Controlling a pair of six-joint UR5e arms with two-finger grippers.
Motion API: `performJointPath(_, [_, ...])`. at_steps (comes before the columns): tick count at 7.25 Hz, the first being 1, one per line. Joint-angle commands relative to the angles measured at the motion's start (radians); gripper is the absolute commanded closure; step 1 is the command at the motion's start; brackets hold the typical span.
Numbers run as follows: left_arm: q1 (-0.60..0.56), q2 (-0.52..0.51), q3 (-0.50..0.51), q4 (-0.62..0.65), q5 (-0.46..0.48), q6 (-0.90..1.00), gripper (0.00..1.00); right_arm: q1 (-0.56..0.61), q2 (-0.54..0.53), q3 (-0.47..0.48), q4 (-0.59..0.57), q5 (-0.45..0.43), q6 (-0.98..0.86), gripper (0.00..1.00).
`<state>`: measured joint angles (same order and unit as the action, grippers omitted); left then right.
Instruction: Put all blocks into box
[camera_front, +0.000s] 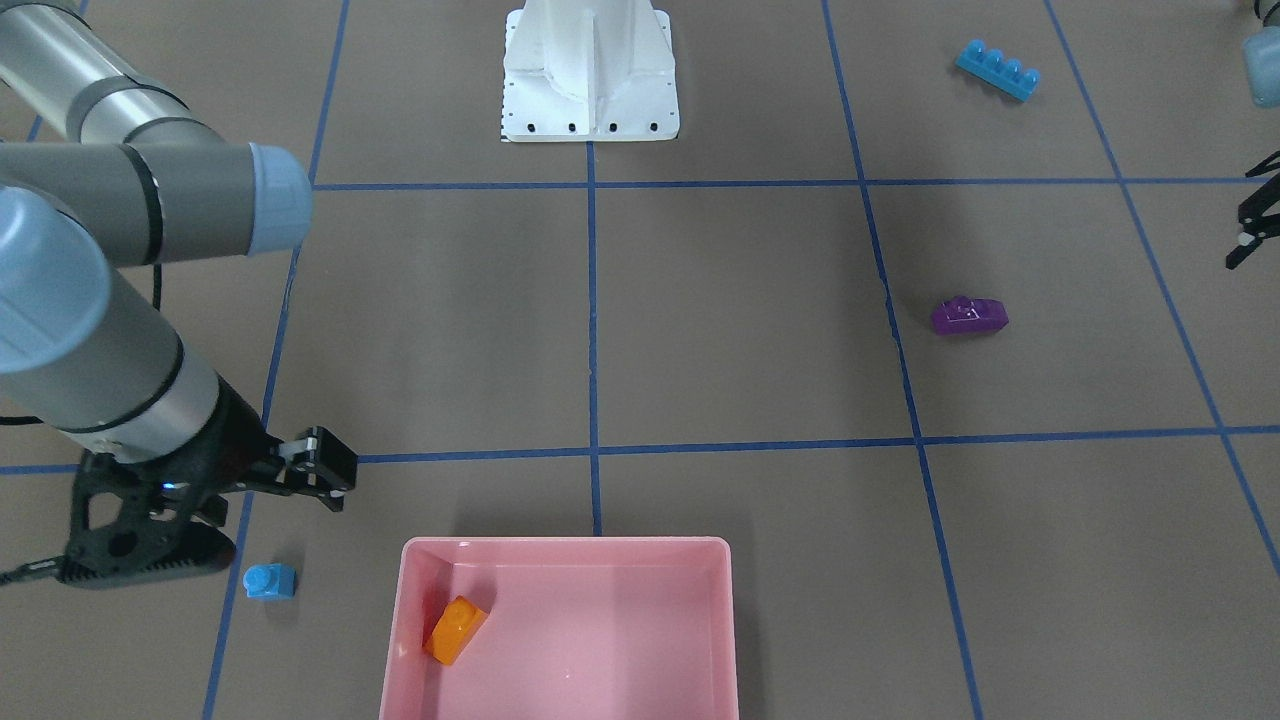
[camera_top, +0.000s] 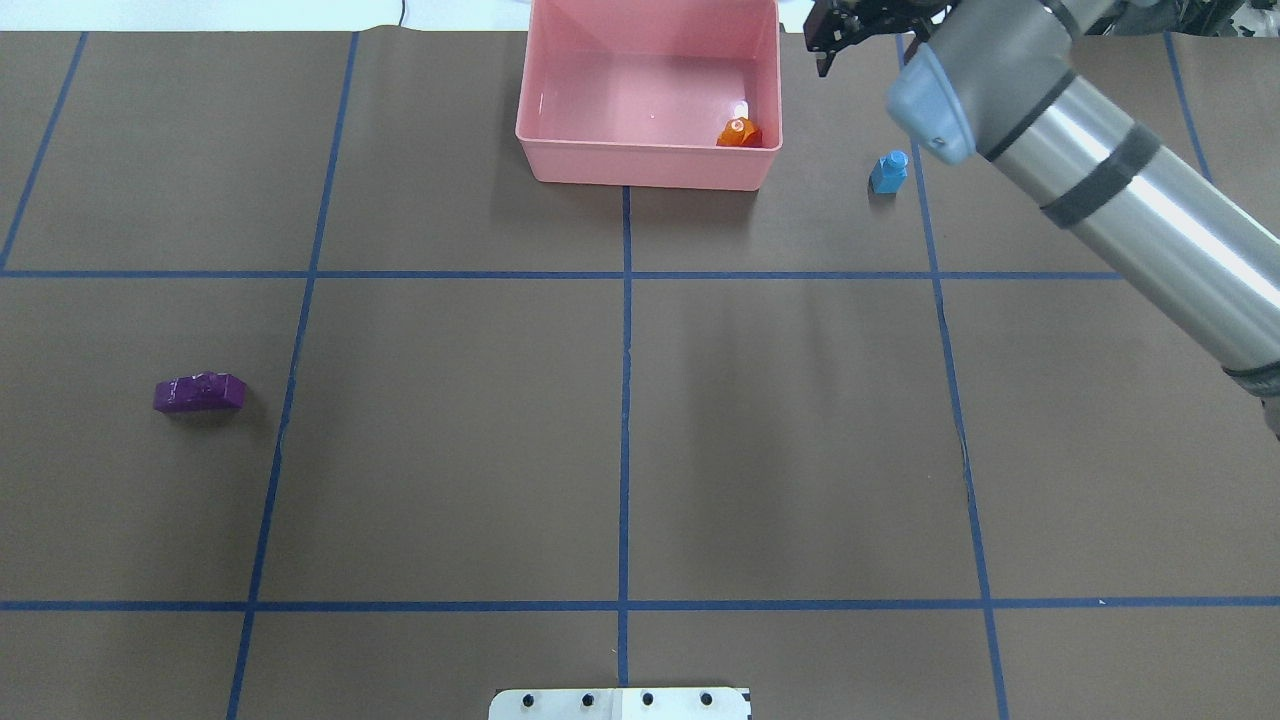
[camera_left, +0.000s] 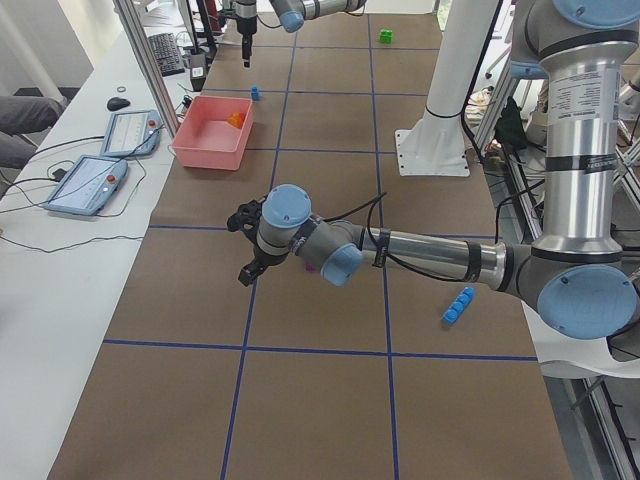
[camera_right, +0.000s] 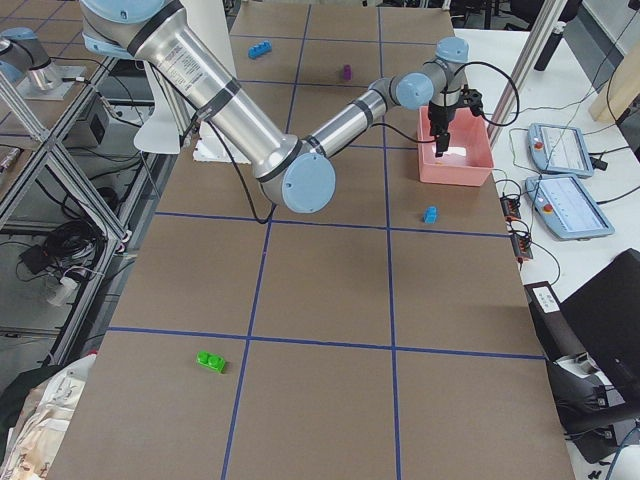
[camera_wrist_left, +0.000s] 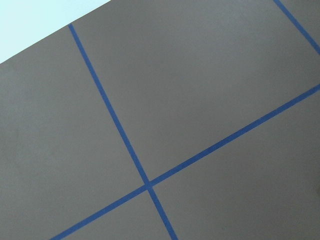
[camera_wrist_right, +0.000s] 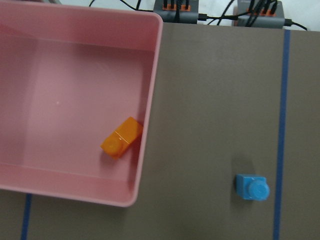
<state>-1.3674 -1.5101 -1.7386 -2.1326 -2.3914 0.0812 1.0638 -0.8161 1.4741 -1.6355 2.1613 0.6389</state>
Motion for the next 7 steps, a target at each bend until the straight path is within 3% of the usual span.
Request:
performJointPath(1, [0.193, 0.001, 0.005, -0.074, 0.007, -0.038, 0.00, 0.047, -0.238, 0.283, -0.091, 0.000, -0.123, 0.01])
performJointPath(2, [0.274, 0.011, 0.005, -0.131, 0.074, -0.038, 0.00, 0.057, -0.346, 0.390, -0.127, -0.009, -0.158, 0.01])
performJointPath(4, [0.451, 0.015, 0.007, -0.165, 0.208, -0.037, 0.00, 0.112, -0.516, 0.501, -0.129, -0.001, -0.337, 0.01])
performJointPath(7, [0.542, -0.021, 0.037, -0.165, 0.268, -0.038, 0.00, 0.148, -0.554, 0.522, -0.127, 0.003, -0.369, 0.01])
